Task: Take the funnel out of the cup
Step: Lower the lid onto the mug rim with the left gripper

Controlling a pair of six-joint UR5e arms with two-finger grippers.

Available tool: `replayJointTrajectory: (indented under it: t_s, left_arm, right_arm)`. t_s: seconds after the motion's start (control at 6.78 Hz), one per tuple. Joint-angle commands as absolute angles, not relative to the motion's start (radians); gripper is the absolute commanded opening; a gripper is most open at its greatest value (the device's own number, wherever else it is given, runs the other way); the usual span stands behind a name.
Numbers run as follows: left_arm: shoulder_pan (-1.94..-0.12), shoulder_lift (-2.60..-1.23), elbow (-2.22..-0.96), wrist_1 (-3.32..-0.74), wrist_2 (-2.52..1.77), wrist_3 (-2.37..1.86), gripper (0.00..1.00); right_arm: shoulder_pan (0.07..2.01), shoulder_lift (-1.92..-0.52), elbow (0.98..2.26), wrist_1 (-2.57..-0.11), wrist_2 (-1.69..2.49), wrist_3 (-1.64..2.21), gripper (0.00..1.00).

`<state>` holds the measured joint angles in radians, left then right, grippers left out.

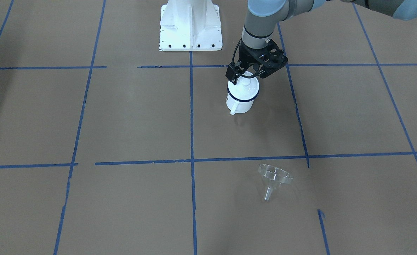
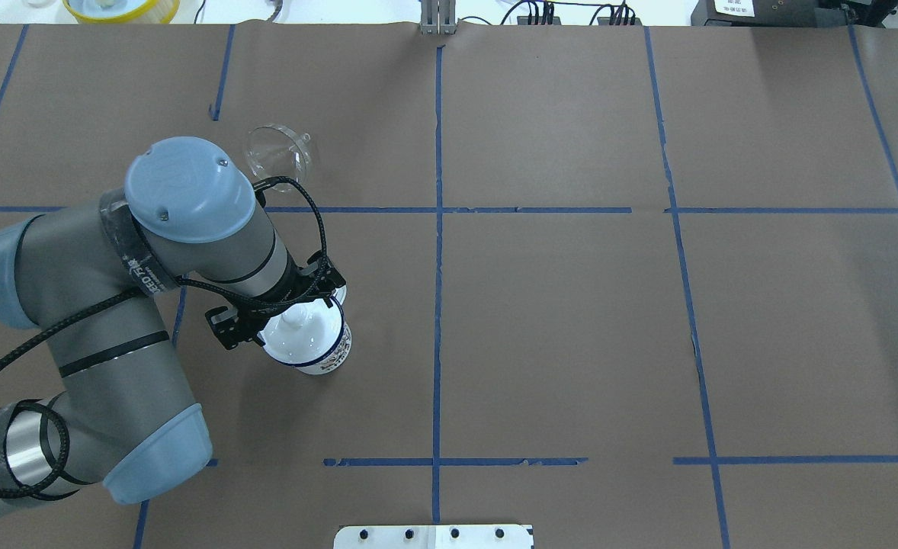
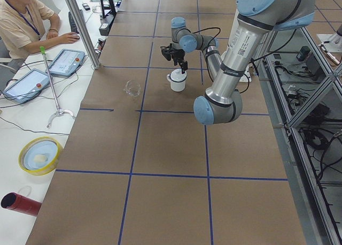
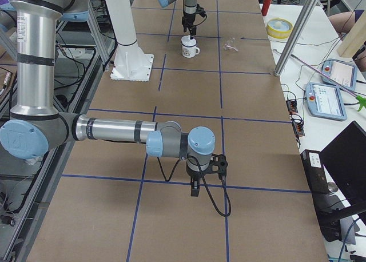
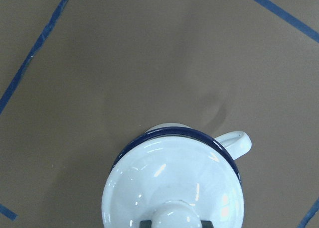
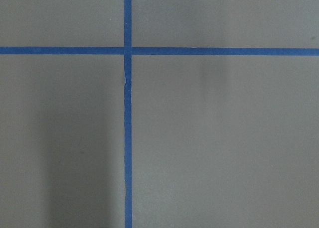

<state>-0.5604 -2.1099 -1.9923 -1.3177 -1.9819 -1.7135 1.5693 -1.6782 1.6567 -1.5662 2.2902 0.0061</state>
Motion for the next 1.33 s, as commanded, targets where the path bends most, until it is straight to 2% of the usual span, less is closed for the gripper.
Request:
replayJointTrajectory:
  t_s: [0.0, 1.18]
  left_arm:
    - [-0.568, -2.103, -2.005, -1.318, -1.982, -1.700, 1.00]
    - [-0.502, -2.091, -1.983, -1.321, -1.982, -1.675, 1.00]
  right_arm:
    - [1.569, -1.678, 1.657, -1.566, 2.290, 0.006, 1.00]
    - [1.569, -1.678, 1.657, -1.566, 2.290, 0.006, 1.00]
